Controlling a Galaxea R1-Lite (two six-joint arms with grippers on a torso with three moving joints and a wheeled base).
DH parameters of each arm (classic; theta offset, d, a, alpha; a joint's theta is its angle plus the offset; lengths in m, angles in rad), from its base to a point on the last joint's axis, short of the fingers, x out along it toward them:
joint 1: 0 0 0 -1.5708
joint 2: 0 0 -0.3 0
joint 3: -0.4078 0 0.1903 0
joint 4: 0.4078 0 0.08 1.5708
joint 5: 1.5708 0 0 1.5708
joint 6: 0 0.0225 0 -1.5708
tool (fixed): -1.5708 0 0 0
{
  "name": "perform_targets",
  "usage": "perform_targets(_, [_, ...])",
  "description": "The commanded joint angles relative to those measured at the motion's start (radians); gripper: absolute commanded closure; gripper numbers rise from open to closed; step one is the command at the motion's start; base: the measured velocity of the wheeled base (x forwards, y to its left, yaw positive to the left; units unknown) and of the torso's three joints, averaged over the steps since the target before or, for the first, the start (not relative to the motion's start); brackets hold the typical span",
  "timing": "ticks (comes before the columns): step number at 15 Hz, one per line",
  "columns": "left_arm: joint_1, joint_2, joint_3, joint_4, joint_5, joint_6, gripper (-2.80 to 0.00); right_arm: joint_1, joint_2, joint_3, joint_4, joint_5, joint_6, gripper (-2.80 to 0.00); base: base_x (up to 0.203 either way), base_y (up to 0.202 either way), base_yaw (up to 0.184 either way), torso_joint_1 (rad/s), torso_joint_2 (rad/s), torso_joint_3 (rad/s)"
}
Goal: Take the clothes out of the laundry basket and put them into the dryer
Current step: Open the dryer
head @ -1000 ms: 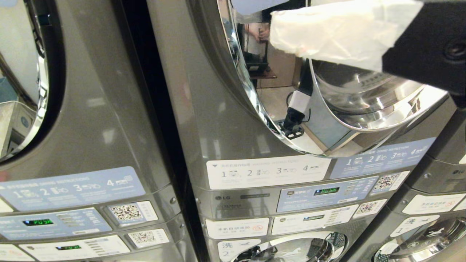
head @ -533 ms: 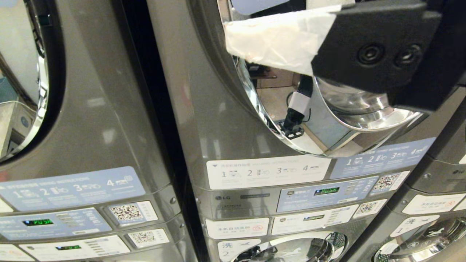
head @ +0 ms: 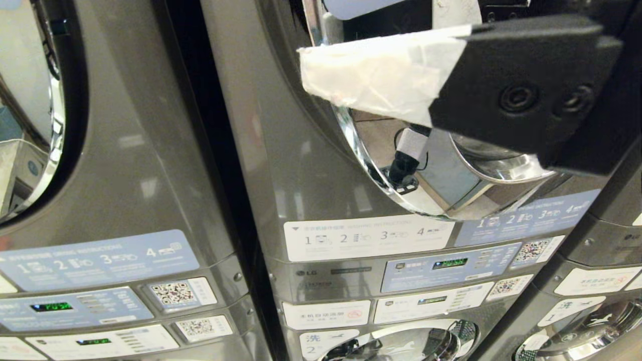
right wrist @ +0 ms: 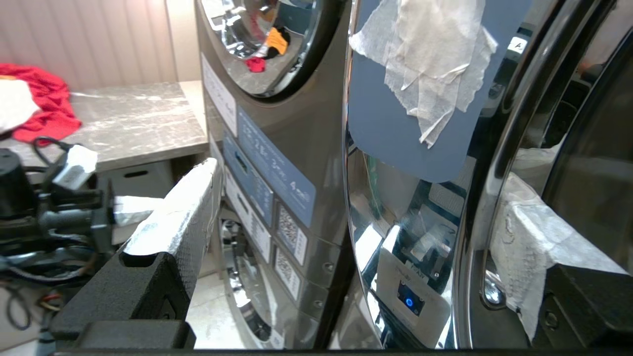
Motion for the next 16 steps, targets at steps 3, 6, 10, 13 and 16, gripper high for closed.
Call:
perform_targets(3, [0.000, 0.000, 0.002, 0.000, -0.001, 0.000, 0.00, 0.043, -0.063, 0.025, 0.001, 0.005, 0.045, -2.80, 0.000, 0.000, 0.000, 0.000, 0.00, 0.000])
perform_targets(6, [0.000, 0.000, 0.002, 0.000, 0.000, 0.000, 0.00, 0.091, -0.114, 0.063, 0.018, 0.005, 0.068, -2.80, 0.000, 0.000, 0.000, 0.000, 0.00, 0.000])
perform_targets(10, [0.000, 0.000, 0.002, 0.000, 0.000, 0.000, 0.00, 0.116, -0.193, 0.126, 0.060, -0.005, 0.075, -2.80, 0.000, 0.000, 0.000, 0.000, 0.00, 0.000])
perform_targets(13, [0.000, 0.000, 0.002, 0.000, 0.000, 0.000, 0.00, 0.116, -0.231, 0.177, 0.067, -0.084, 0.073, -2.80, 0.000, 0.000, 0.000, 0.000, 0.00, 0.000])
perform_targets(16, [0.000, 0.000, 0.002, 0.000, 0.000, -0.002, 0.00, 0.113, -0.250, 0.194, 0.067, -0.124, 0.068, -2.80, 0.000, 0.000, 0.000, 0.000, 0.00, 0.000])
